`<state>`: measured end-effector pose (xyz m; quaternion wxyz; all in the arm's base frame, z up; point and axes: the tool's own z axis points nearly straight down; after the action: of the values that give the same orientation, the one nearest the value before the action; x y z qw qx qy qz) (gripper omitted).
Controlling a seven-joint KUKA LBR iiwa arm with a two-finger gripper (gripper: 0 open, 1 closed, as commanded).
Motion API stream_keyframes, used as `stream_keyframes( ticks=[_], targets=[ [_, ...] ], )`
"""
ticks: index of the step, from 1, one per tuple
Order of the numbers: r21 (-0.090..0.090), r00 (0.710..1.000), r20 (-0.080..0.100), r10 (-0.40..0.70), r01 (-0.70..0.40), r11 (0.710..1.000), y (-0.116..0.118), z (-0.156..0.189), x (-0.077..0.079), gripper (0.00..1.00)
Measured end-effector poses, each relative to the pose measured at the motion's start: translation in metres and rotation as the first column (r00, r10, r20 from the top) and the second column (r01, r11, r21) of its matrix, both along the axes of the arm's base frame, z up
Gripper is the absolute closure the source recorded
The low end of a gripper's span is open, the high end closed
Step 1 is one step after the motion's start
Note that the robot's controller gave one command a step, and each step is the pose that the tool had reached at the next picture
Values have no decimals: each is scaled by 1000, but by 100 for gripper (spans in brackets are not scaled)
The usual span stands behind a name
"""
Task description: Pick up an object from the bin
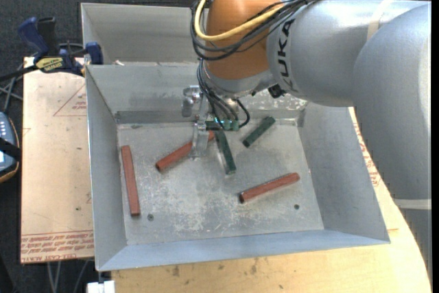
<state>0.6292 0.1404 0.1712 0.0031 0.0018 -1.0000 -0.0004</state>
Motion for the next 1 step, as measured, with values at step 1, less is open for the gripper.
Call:
stream_keyframes(
  ticks=[1],
  targets=[
    [1,1000,7,-3,3,1000,-1,5,2,0]
  ],
)
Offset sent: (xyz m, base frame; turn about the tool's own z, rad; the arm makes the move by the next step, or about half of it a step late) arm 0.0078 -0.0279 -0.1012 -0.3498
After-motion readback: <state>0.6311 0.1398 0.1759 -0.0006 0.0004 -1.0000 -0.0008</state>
